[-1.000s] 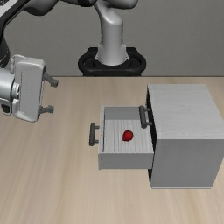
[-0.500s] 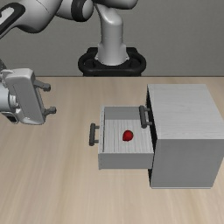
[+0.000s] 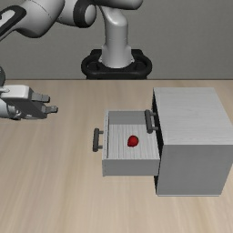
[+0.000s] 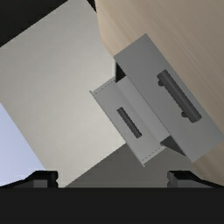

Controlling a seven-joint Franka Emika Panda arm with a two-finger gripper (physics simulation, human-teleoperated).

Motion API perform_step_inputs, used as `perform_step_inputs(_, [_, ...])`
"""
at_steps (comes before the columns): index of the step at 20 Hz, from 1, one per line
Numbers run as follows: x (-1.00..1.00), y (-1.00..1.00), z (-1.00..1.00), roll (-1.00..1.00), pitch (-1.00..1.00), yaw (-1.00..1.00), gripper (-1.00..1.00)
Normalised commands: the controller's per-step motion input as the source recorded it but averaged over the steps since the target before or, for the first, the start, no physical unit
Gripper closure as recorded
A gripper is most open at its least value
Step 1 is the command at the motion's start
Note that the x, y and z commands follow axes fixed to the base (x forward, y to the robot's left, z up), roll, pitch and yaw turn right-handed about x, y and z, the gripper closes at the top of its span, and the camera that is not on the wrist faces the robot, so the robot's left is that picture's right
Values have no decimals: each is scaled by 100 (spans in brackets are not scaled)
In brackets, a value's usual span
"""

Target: Close the middle layer of the cabinet

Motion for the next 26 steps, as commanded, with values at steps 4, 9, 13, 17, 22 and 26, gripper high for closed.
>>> perform_step_inputs(4, [0, 0, 0, 0, 45, 0, -100])
perform_step_inputs(9, [0, 0, 0, 0, 49, 0, -100])
perform_step_inputs(13, [0, 0, 0, 0, 39, 0, -100])
perform_step_inputs(17, [0, 0, 0, 0, 39, 0, -100])
perform_step_inputs(22, [0, 0, -80, 0, 4, 0, -100])
perform_step_inputs(26, [0, 0, -100, 0, 0, 0, -100])
